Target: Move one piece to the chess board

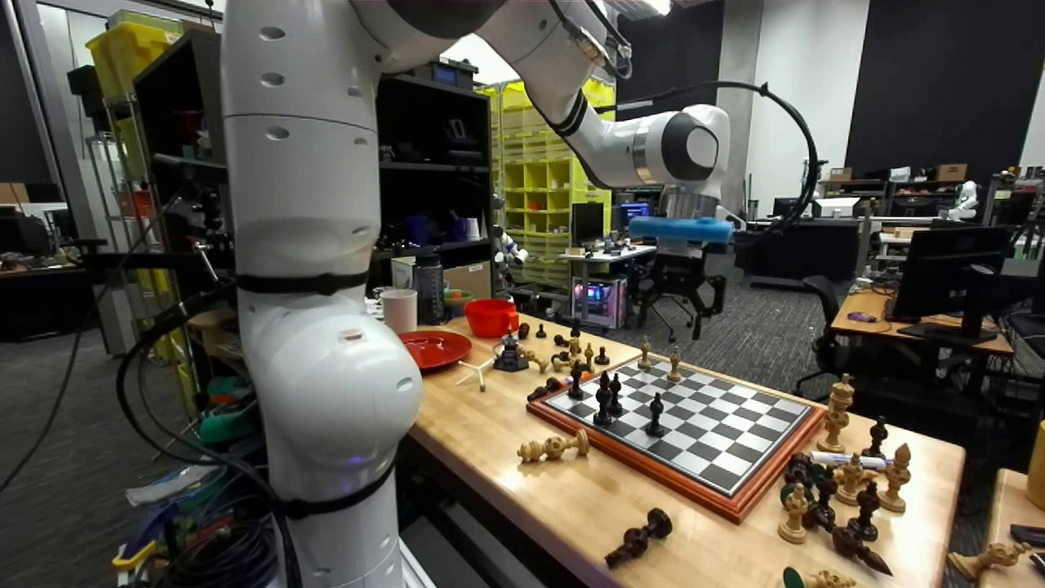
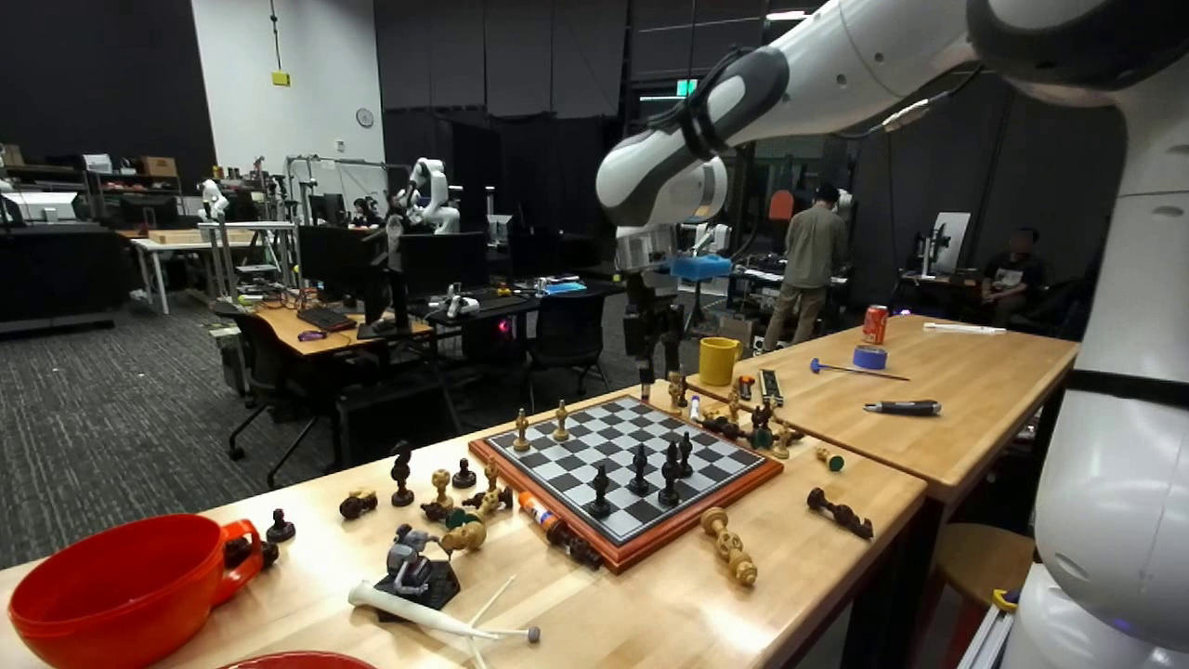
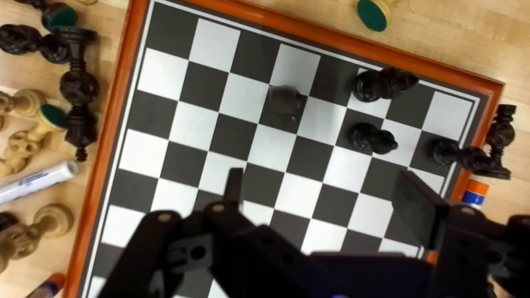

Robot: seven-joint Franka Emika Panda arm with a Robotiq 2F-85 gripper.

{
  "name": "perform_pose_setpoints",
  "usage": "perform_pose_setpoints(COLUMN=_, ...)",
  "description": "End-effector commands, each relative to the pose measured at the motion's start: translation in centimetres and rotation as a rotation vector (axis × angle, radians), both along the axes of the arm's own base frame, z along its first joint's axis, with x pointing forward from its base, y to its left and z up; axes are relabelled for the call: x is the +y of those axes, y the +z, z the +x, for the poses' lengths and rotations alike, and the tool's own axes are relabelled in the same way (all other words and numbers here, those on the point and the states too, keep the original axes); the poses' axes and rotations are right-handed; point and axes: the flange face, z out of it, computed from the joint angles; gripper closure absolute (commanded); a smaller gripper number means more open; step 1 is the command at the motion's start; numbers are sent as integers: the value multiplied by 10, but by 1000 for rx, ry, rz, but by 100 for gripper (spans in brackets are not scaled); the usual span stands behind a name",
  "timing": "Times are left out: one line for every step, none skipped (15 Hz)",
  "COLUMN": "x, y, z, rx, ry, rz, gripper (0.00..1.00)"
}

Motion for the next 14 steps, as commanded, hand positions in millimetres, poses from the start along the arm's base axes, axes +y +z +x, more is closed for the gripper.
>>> perform_pose_setpoints(x=20, y=69, z=-35, rx=-143, ry=2, rz=-4, gripper=0)
perform_pose_setpoints(x=26, y=85, z=-44, rx=-180, ry=14, rz=-8, gripper=0)
perform_pose_setpoints(x=33, y=101, z=-53, rx=-210, ry=24, rz=-17, gripper=0)
perform_pose_setpoints(x=39, y=113, z=-60, rx=-232, ry=40, rz=-19, gripper=0)
perform_pose_setpoints(x=28, y=96, z=-35, rx=-181, ry=32, rz=-9, gripper=0)
perform_pose_setpoints(x=33, y=108, z=-43, rx=-205, ry=38, rz=-10, gripper=0)
perform_pose_setpoints(x=37, y=115, z=-50, rx=-219, ry=42, rz=-10, gripper=0)
perform_pose_setpoints(x=39, y=117, z=-54, rx=-225, ry=44, rz=-10, gripper=0)
perform_pose_setpoints(x=39, y=117, z=-57, rx=-225, ry=44, rz=-10, gripper=0)
perform_pose_setpoints(x=39, y=115, z=-57, rx=-222, ry=43, rz=-10, gripper=0)
perform_pose_setpoints(x=38, y=113, z=-57, rx=-221, ry=42, rz=-10, gripper=0)
perform_pose_setpoints(x=38, y=111, z=-56, rx=-219, ry=42, rz=-10, gripper=0)
perform_pose_setpoints(x=38, y=110, z=-56, rx=-218, ry=42, rz=-10, gripper=0)
perform_pose_setpoints(x=38, y=110, z=-57, rx=-218, ry=42, rz=-10, gripper=0)
